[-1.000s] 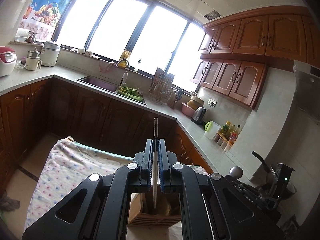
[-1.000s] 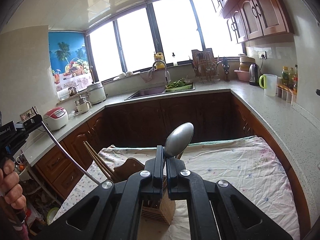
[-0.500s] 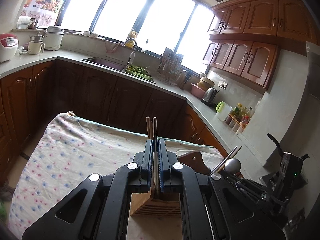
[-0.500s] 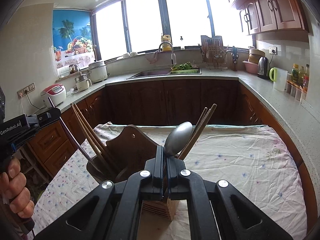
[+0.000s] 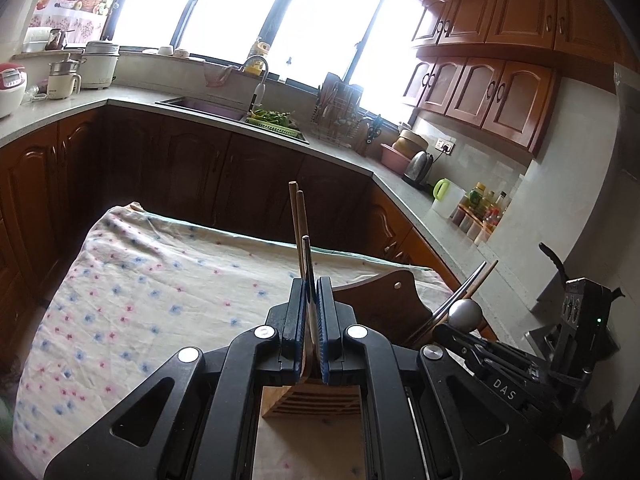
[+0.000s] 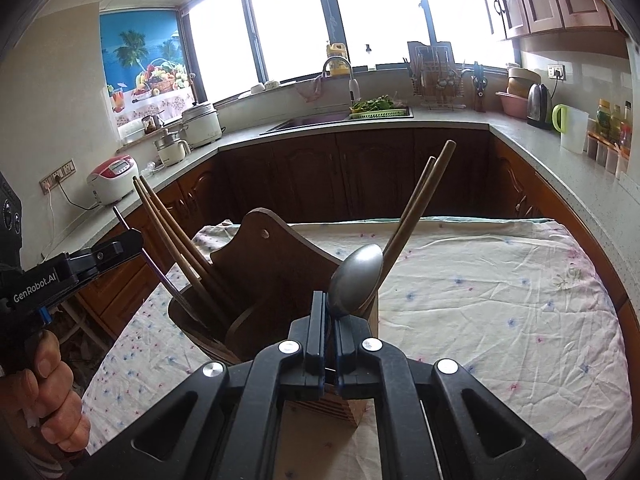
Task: Organize utensils
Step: 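Lower the chopstick and spoon into the holder and open both tools, then move both open tools back toward the last two chopsticks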
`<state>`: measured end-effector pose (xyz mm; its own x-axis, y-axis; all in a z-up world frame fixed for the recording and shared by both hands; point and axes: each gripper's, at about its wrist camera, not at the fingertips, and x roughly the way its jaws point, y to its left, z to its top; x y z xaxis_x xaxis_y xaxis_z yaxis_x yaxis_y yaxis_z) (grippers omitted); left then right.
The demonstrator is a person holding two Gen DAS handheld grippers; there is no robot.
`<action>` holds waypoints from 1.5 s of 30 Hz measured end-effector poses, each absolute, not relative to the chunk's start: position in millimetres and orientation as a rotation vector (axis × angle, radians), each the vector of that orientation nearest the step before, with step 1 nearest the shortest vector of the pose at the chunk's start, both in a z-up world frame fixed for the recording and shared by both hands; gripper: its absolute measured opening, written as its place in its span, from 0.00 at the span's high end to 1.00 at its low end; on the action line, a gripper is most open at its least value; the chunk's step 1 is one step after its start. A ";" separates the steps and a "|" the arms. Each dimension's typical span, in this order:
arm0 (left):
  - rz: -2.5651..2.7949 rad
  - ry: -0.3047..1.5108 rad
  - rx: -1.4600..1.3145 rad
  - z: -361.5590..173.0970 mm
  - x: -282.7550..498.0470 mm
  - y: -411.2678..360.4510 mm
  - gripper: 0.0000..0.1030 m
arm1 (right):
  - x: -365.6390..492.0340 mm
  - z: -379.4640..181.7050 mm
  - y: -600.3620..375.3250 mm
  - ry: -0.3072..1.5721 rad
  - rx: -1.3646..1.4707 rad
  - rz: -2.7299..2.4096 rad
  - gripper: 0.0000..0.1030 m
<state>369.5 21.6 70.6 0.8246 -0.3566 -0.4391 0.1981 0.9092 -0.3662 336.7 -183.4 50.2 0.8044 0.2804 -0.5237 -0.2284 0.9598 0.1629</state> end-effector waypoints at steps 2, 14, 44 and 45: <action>-0.300 0.525 -0.314 70.8 369.7 21.5 0.95 | 338.5 51.0 -185.7 0.579 0.107 0.272 0.97; -0.266 0.559 -0.334 64.8 370.0 34.4 0.46 | 338.7 54.9 -188.1 0.598 0.115 0.264 0.84; -0.213 0.739 -0.333 27.3 231.1 42.9 0.18 | 182.8 55.0 -244.8 0.527 0.259 0.224 0.08; -0.218 0.744 -0.329 26.4 226.0 40.2 0.17 | 176.0 54.4 -248.3 0.527 0.263 0.218 0.07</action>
<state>226.0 40.2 26.4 0.7168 -0.3080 -0.6256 0.0775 0.9268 -0.3675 176.0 -248.3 54.4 0.8427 0.2708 -0.4653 -0.1365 0.9435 0.3020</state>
